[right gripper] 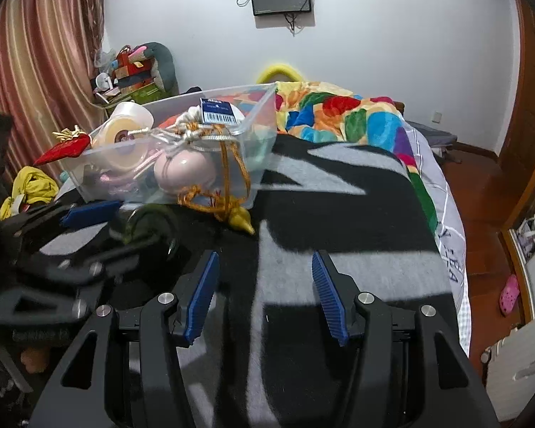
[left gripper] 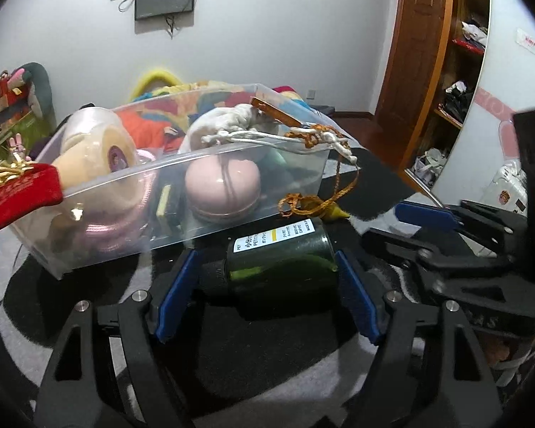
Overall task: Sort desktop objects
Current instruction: 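Grasp the dark green bottle with the left gripper while the right grasps the yellow gourd ornament, then carry the green bottle and gourd ornament over the clear box with both grippers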
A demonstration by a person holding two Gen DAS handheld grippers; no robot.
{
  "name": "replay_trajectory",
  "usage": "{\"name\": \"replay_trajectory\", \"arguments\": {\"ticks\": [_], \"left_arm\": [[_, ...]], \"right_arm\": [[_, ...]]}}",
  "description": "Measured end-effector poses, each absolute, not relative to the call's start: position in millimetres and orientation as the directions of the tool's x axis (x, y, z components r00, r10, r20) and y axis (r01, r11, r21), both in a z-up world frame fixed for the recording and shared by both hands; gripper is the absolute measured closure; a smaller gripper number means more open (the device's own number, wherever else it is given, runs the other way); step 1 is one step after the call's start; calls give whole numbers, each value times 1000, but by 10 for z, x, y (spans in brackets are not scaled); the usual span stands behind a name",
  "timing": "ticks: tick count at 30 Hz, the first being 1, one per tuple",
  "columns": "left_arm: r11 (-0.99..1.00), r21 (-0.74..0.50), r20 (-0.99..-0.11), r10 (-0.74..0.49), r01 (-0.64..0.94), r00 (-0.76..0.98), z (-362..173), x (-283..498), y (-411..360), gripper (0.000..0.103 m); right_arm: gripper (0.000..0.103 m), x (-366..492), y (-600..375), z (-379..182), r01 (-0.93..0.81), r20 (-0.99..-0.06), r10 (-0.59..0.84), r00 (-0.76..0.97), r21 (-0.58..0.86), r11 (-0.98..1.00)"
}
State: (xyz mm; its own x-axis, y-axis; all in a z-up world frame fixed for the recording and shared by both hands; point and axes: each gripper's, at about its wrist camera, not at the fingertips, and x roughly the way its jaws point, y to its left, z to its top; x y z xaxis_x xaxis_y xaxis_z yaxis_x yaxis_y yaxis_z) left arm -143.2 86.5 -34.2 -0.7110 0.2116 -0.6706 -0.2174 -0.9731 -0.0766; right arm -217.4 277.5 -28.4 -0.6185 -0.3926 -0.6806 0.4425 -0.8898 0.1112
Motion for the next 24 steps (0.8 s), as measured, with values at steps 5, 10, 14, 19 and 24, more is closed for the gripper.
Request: {"name": "replay_trajectory", "arguments": {"ticks": [5, 10, 14, 19, 24], "left_arm": [[-980, -100, -644, 197, -174, -739, -312, -1350, 729, 26], [-981, -135, -615, 195, -141, -764, -295, -1250, 574, 26], [-978, -159, -602, 204, -134, -772, -289, -1237, 546, 26], [-975, -184, -590, 212, -126, -779, -287, -1245, 521, 26], [-970, -205, -589, 226, -128, -776, -278, -1229, 507, 26]], "right_arm": [[53, -2365, 2584, -271, 485, -705, -408, -581, 102, -868], [70, -2523, 2436, -360, 498, -742, -386, -548, 81, -863], [84, -2570, 2392, -412, 486, -747, -371, -552, 74, -871], [84, -2447, 2447, -368, 498, -732, -402, -550, 99, -862], [84, -2273, 2503, -196, 504, -696, -432, -574, 115, -856]]}}
